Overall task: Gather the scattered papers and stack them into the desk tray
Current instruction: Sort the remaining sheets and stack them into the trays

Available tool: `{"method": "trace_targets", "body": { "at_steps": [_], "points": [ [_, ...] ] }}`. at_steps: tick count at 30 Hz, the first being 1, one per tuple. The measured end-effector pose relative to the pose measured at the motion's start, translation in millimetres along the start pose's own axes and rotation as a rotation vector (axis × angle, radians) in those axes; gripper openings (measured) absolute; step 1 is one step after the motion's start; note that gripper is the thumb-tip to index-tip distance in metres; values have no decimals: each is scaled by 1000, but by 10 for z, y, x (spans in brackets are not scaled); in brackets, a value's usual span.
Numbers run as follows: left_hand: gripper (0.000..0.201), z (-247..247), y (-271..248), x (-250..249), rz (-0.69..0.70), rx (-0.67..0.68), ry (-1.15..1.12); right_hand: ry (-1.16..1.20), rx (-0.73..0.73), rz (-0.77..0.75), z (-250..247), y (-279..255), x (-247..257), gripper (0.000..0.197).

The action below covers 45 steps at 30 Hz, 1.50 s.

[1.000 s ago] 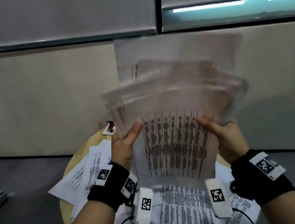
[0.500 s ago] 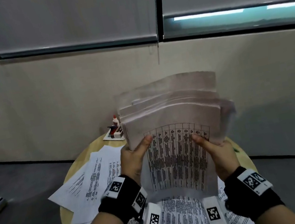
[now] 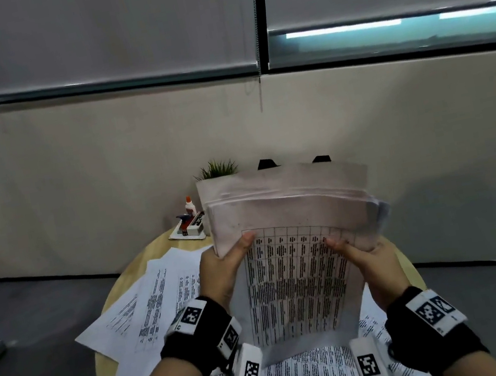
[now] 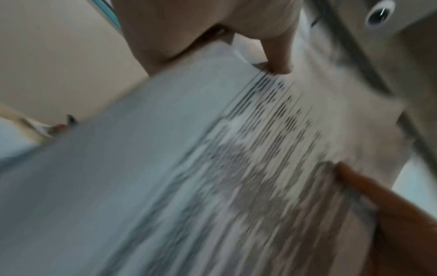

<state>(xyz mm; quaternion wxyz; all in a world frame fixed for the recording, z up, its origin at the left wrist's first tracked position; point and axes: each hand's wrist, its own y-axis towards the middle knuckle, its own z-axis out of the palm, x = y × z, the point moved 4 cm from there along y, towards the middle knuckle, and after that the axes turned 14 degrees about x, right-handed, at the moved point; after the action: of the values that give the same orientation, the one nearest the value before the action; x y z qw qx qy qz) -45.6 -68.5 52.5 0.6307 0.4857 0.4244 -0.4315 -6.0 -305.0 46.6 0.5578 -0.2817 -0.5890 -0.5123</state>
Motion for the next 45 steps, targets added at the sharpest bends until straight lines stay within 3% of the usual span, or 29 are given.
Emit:
{"method": "trace_targets", "body": {
  "at_steps": [4, 7, 11, 14, 17, 20, 22, 24, 26, 28, 31, 33, 36, 39, 43, 45],
  "points": [
    [41, -68, -122, 372, -158, 21, 44, -81, 43, 195, -4, -107, -416, 58],
    [42, -53, -186, 470, -130, -42, 56, -19, -20, 169, 89, -144, -488, 30],
    [36, -110, -177, 296, -59, -92, 33, 50, -43, 105, 194, -135, -356, 21],
    [60, -199, -220, 336, -57, -13, 50, -41, -38, 89, 231, -212, -337, 19],
    [73, -281, -275, 516, -124, 22, 53, -112, -39, 14, 213, -247, -204, 37],
    [77, -330, -280, 594, -155, 33, 41, -178, 10, -175, 192, -200, 132, 66],
    [80, -323, -280, 583, -146, 64, 41, -331, 40, -316, 200, -154, 401, 89],
    [86, -312, -280, 564, -139, 86, 48, -608, 24, -488, 227, -118, 681, 98],
    [85, -302, -289, 542, -129, 103, 32, -892, 23, -645, 265, -81, 912, 92],
    [90, -305, -294, 539, -128, 114, 14, -1053, 75, -663, 323, -48, 1038, 76],
    [95, -321, -297, 554, -134, 120, -8, -1221, 42, -660, 362, -49, 1082, 46],
    [98, -335, -290, 563, -143, 126, -11, -1100, 24, -671, 346, -66, 1033, 37],
    [99, -342, -280, 546, -140, 151, 1, -876, -13, -632, 285, -57, 1008, 41],
    [94, -342, -266, 531, -119, 179, 1, -734, -49, -595, 244, 7, 1057, 18],
    [78, -327, -270, 519, -110, 212, -12, -483, -114, -536, 177, 31, 1022, 4],
    [70, -329, -266, 532, -125, 220, -23, -420, -171, -494, 117, 37, 940, 5]
  ]
}}
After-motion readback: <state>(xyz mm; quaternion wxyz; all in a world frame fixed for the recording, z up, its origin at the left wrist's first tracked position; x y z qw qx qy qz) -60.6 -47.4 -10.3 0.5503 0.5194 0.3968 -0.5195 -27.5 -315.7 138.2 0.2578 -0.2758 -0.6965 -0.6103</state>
